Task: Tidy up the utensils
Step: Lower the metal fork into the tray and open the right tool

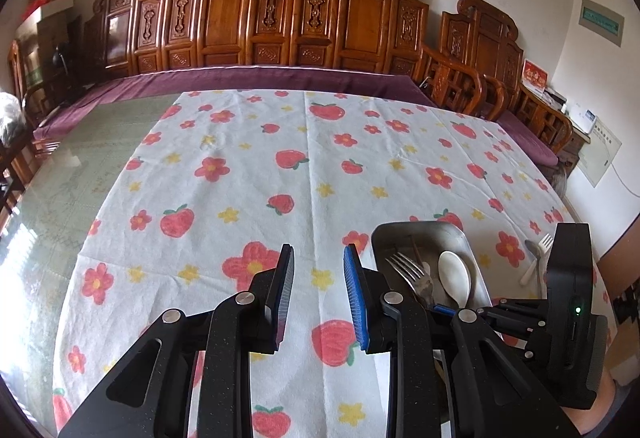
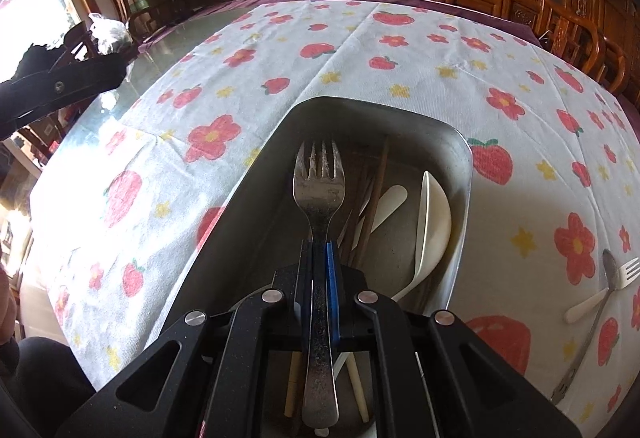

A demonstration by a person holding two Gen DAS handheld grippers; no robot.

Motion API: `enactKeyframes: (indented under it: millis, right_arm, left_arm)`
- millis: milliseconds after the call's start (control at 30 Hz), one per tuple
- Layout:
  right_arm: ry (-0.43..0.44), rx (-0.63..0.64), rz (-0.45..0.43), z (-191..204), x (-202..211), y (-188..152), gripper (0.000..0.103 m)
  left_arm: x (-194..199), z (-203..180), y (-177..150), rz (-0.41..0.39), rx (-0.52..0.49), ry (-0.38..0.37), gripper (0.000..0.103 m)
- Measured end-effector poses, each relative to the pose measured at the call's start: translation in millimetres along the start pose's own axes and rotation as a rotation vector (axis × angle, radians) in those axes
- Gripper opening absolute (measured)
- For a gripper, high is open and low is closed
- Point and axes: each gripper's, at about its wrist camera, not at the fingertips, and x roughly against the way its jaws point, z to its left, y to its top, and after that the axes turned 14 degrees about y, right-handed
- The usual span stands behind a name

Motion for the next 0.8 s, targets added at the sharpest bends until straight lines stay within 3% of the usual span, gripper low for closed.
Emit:
enactKeyframes:
  millis: [200, 367, 433, 667, 733, 800]
  right_arm:
    - [0.010, 0.025, -0.035, -4.8, 22.9, 0.7, 0.009]
    - [-0.008, 0.018, -0.112, -22.1, 68.6, -5.6, 0.009]
    - [-0.039, 0.020, -0.130, -33.3, 87.1, -10.9, 0.009]
    - [-0.242, -0.016, -0.132, -107.9, 134.8, -43.2, 0.009]
    - [-0.307, -0.038, -0.115, -134.2, 137.9, -54.5, 0.015]
    - [-0.338, -0.083, -0.104, -157.2, 137.0, -64.5, 0.037]
  left_arm:
    - [4.8, -12.4, -0.4, -0.016, -0.023, -0.003, 0.024]
    - [5.3, -25.9, -2.0, -0.013, -0.038, -0.014, 0.026]
    - [5.1, -33.7, -3.2, -0.013, -0.043, -0.027, 0.032]
    - [2.2, -59.8, -10.0, 0.016, -0.086, -0.072, 0.032]
    - [3.0, -66.5, -12.3, 0.015, -0.096, -0.086, 0.032]
    - [4.4, -75.0, -15.5, 0.013, -0.109, -0.095, 0.032]
